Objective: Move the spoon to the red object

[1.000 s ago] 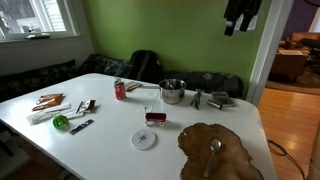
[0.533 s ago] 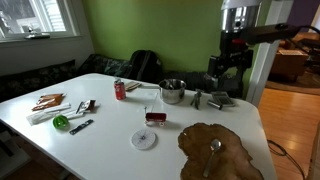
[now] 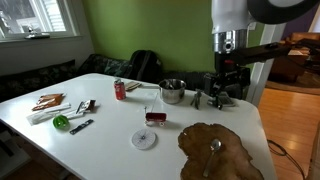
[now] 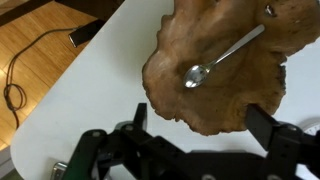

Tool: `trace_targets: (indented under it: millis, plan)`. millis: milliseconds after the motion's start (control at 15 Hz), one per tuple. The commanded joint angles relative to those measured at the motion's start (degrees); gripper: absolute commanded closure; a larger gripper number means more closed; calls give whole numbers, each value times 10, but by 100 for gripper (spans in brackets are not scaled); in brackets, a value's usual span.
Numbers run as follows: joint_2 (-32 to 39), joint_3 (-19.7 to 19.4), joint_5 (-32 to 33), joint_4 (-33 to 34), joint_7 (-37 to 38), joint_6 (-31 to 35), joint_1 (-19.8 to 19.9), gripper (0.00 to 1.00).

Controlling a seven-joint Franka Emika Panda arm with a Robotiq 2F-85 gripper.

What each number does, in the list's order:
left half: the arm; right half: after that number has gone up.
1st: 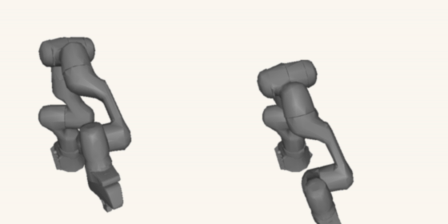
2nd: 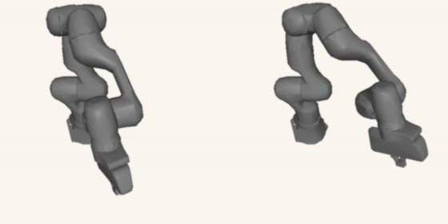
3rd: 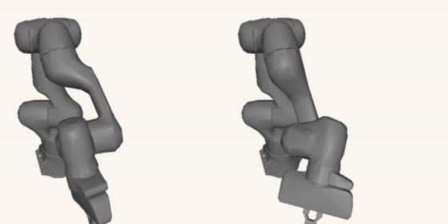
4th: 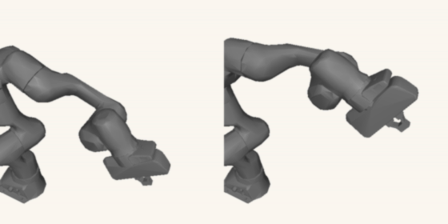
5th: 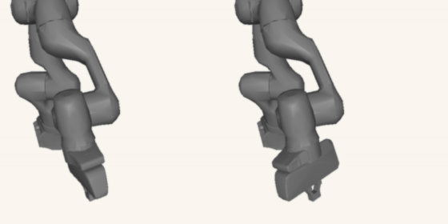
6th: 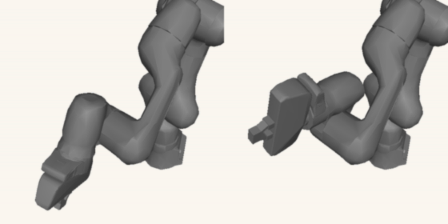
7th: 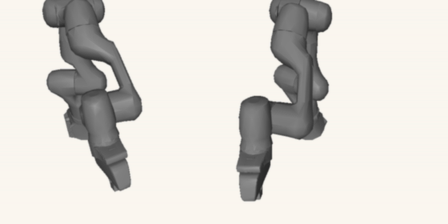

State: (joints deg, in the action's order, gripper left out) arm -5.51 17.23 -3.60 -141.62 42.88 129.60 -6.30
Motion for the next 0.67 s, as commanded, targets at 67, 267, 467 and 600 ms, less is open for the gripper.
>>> trace_targets:
  millis: [67, 267, 467, 600]
  plan:
    - [27, -18, 18, -25, 148, 72, -8, 0]
    - [57, -19, 39, -61, 271, 139, -16, 0]
    - [124, -14, 76, -65, 314, 162, -48, 0]
    - [156, -28, 132, -57, 371, 137, -75, 0]
